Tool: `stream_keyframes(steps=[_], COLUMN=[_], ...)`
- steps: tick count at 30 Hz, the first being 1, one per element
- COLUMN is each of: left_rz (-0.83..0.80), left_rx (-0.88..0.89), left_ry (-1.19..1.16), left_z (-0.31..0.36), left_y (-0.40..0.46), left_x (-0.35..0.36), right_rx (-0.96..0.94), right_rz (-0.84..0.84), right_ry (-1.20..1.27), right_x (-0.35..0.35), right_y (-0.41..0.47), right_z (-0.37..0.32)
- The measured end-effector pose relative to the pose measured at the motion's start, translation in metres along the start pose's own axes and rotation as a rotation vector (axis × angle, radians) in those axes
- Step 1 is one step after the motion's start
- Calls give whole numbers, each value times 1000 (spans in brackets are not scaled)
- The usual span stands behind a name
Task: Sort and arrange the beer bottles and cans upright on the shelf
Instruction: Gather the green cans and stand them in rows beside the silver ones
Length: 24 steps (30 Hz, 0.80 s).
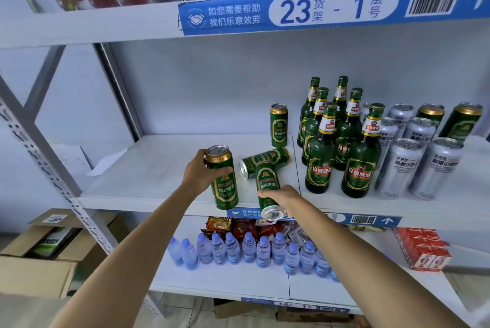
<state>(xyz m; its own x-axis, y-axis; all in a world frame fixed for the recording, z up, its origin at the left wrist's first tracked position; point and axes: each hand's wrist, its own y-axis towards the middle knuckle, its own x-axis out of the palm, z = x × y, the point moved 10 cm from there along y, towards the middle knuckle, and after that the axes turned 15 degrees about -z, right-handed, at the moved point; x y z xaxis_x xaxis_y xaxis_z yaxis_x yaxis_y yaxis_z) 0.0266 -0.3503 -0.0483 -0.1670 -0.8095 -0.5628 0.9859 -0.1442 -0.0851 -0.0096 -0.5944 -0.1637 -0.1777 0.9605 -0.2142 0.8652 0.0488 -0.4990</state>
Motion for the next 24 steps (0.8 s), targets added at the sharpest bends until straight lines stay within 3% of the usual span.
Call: stream_keyframes(steps=[10,15,24], left_rz=[-15,-53,-283], left_rx=[7,42,188], left_ry=[26,66,62], left_z=[-2,12,77], left_y=[0,-2,-14], left_x=[-7,-8,16], right_rx=[-27,-126,-384], right_rz=[-12,-68,17], right_ry=[53,150,196], right_x=[-1,-3,-54], right_y=[5,-9,-91], right_z=[0,2,5])
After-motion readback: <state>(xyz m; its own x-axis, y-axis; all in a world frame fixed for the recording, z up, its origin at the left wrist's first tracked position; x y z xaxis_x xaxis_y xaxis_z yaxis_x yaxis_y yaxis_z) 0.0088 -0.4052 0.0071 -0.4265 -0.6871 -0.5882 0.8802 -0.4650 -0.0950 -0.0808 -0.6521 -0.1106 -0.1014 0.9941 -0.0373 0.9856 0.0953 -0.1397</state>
